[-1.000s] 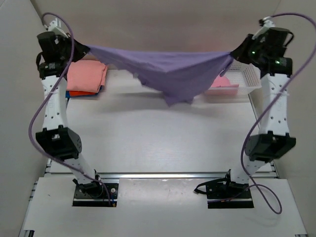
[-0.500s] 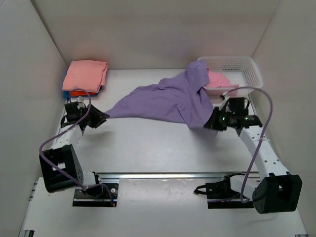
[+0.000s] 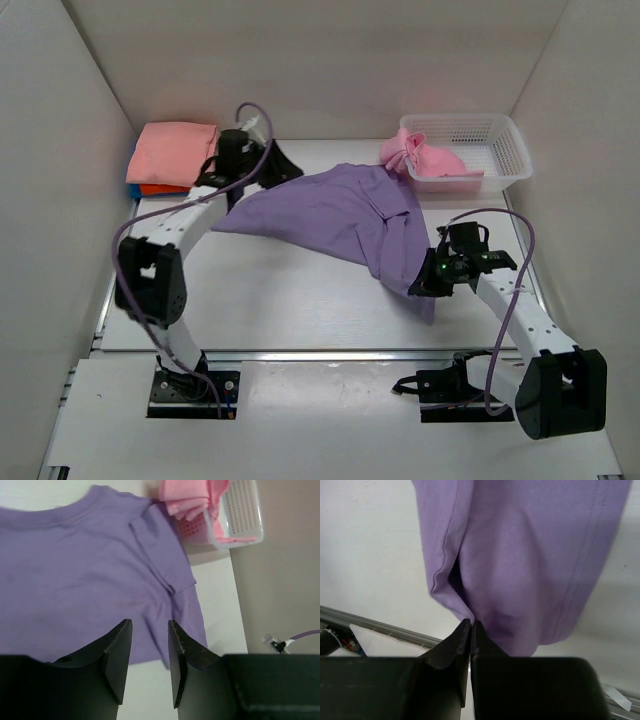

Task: Fold and stack the t-shirts
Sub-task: Flatten out the tshirt

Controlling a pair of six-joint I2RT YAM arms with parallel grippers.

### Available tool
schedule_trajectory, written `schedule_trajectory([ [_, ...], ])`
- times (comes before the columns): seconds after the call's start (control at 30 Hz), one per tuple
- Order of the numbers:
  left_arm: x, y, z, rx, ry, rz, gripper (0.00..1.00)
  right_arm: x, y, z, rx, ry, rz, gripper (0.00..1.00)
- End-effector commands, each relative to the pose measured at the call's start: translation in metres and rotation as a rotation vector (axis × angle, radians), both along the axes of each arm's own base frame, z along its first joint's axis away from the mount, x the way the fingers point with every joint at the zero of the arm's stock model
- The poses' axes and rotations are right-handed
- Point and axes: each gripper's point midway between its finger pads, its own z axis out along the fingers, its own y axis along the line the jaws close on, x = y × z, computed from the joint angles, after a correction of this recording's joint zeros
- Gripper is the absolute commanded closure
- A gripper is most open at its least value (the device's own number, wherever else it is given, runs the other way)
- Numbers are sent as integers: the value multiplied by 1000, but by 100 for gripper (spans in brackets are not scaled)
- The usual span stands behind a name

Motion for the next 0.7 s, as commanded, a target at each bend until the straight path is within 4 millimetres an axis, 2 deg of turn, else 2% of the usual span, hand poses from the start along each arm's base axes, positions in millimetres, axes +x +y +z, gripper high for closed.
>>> schedule_trajectory([
  [0.0, 11, -48, -40, 81, 94, -61, 51, 16, 1, 0, -19, -36, -8, 100],
  [0.03, 16, -66, -45, 74, 106, -85, 50, 17, 0, -2, -25, -33, -9, 100],
  [0.07, 21, -78, -40, 62, 90, -101, 50, 18, 2, 0, -17, -41, -6, 100],
  [0.1, 29, -89, -47, 57, 98, -107, 50, 17, 3, -1, -13, -36, -10, 99],
  [0.13, 32, -99, -66, 65, 129, -109, 50, 19, 3, -3, -16, -41, -14, 100],
  [0.17, 37, -110, -59, 56, 113, -121, 50, 20, 4, -2, -4, -44, -14, 100],
  [0.2, 47, -118, -63, 62, 109, -115, 48, 21, 4, -4, 4, -41, -21, 100],
  [0.23, 52, -124, -80, 65, 141, -111, 46, 21, 4, -7, 5, -32, -21, 100],
  [0.27, 61, -131, -70, 54, 114, -119, 45, 21, 4, -8, 4, -32, -23, 100],
  [0.3, 72, -140, -71, 42, 104, -115, 47, 19, 4, -11, 8, -23, -18, 100],
  [0.33, 77, -145, -90, 43, 137, -118, 47, 21, 5, -10, 11, -23, -19, 100],
  [0.37, 85, -154, -75, 23, 105, -124, 48, 21, 6, -12, 7, -23, -11, 100],
  [0.4, 94, -162, -77, 20, 101, -129, 48, 21, 5, -13, 13, -16, -20, 100],
  [0.43, 97, -167, -105, 27, 149, -133, 48, 21, 5, -16, 7, -6, -18, 100],
  [0.47, 104, -175, -85, 8, 117, -136, 48, 22, 3, -17, 10, -6, -26, 100],
  [0.5, 109, -183, -87, -1, 120, -141, 48, 24, 4, -18, 16, -6, -23, 100],
  [0.53, 110, -186, -113, -1, 169, -136, 48, 25, 3, -17, 18, -7, -24, 100],
  [0.57, 112, -192, -97, -32, 140, -148, 48, 25, 4, -17, 20, -6, -23, 99],
  [0.67, 110, -198, -120, -37, 175, -145, 49, 30, 2, -20, 18, -6, -35, 100],
])
